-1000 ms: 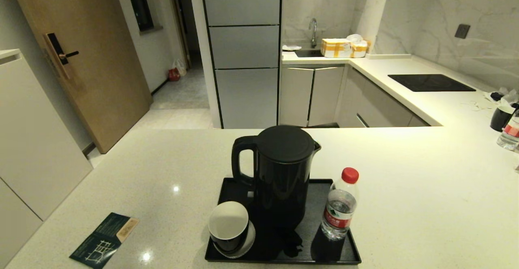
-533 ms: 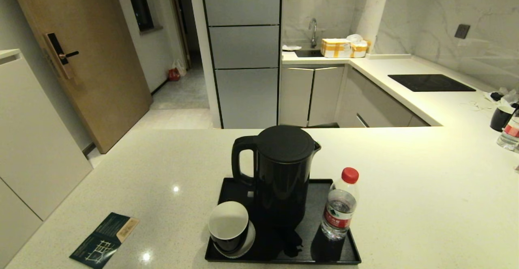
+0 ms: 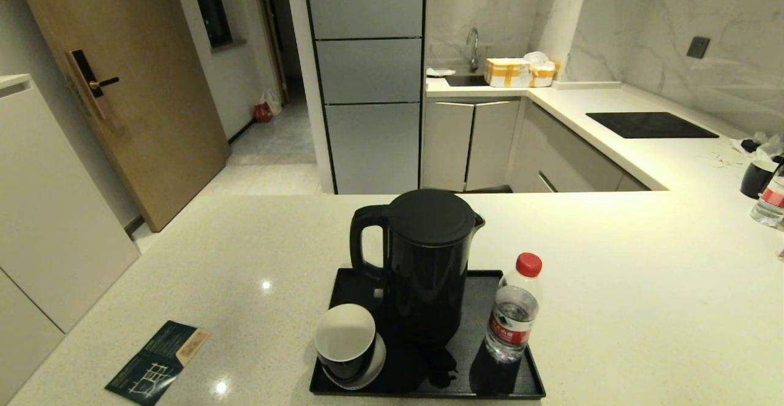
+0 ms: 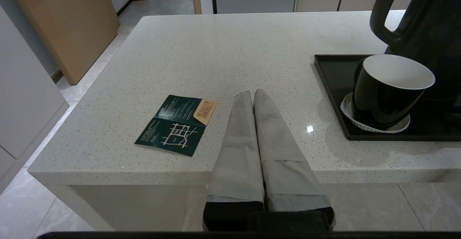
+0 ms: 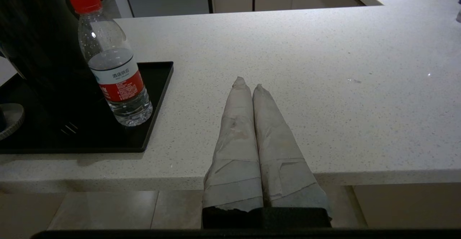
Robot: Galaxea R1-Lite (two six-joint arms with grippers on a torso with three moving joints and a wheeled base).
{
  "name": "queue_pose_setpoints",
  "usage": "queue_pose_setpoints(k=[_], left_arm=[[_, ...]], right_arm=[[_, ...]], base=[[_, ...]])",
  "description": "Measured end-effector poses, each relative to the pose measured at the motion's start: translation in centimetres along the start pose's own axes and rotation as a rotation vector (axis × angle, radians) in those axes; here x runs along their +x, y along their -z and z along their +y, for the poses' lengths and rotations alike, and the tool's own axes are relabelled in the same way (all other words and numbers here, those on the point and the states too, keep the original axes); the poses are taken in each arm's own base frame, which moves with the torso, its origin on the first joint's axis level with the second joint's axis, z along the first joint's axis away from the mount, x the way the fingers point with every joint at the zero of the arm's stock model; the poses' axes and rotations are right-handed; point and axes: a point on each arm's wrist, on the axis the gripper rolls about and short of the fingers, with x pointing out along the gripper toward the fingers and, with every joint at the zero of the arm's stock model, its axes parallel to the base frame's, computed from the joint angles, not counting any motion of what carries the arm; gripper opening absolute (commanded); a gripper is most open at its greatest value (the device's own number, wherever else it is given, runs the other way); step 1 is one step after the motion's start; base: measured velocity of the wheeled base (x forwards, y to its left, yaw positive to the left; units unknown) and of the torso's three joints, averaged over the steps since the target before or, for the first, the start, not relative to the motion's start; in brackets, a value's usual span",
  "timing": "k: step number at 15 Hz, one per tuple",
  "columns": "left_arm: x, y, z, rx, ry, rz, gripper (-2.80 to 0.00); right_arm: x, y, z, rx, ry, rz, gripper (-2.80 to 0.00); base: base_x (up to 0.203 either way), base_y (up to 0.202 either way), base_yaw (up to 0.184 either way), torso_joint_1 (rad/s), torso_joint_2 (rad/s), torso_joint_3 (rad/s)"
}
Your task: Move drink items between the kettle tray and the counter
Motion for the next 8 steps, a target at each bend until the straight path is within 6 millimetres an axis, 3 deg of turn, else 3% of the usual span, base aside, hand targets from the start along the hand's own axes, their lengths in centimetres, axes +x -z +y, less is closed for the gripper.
queue_pose_setpoints(k=[8], left_arm=[[0.00, 0.00, 0.00, 0.000, 0.000, 0.000, -2.80]], right_arm=[[0.00, 0.00, 0.00, -0.006, 0.000, 0.000, -2.80]], base=[[0.000, 0.000, 0.000, 0.000, 0.00, 0.000]])
